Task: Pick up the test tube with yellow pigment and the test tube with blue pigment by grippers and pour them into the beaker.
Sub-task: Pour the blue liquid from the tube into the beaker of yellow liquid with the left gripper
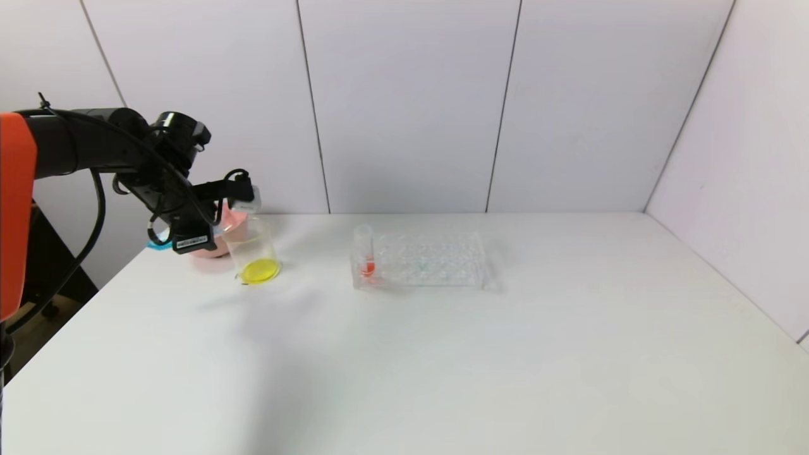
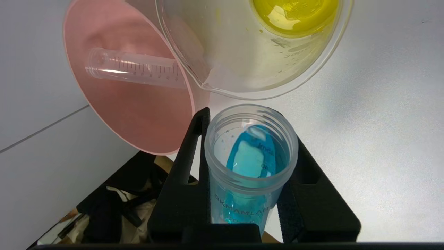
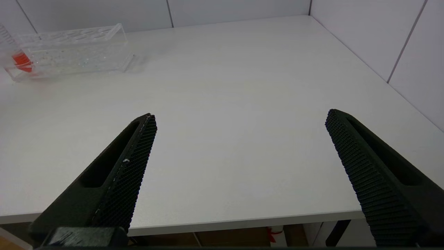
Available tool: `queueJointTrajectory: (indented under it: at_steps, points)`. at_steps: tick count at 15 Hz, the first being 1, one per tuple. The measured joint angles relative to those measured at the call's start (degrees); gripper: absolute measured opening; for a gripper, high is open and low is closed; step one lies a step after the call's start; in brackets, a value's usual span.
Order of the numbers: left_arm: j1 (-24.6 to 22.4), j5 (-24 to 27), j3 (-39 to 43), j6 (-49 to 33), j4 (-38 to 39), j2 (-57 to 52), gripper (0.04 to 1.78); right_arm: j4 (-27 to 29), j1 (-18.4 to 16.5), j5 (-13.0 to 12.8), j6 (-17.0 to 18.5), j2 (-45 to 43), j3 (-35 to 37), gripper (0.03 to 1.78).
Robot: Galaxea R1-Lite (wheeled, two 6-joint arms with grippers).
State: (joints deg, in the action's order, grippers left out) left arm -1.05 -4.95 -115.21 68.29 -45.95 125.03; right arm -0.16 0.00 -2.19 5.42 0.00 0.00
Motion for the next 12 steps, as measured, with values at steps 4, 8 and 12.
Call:
queueJointTrajectory:
  at_steps: [4, 8, 12]
  points:
    - [0.0, 1.2, 0.0, -0.1, -0.2, -0.2, 0.53, 0.0, 0.0, 0.0, 0.0, 0.0, 0.0, 1.77]
    - [-0.1, 5.1, 0.0, -0.2, -0.3, -0.6, 0.53, 0.0, 0.0, 0.0, 0.0, 0.0, 0.0, 1.77]
    - [-0.2, 5.9, 0.0, -0.2, -0.9, -1.0, 0.53, 0.0, 0.0, 0.0, 0.0, 0.0, 0.0, 1.77]
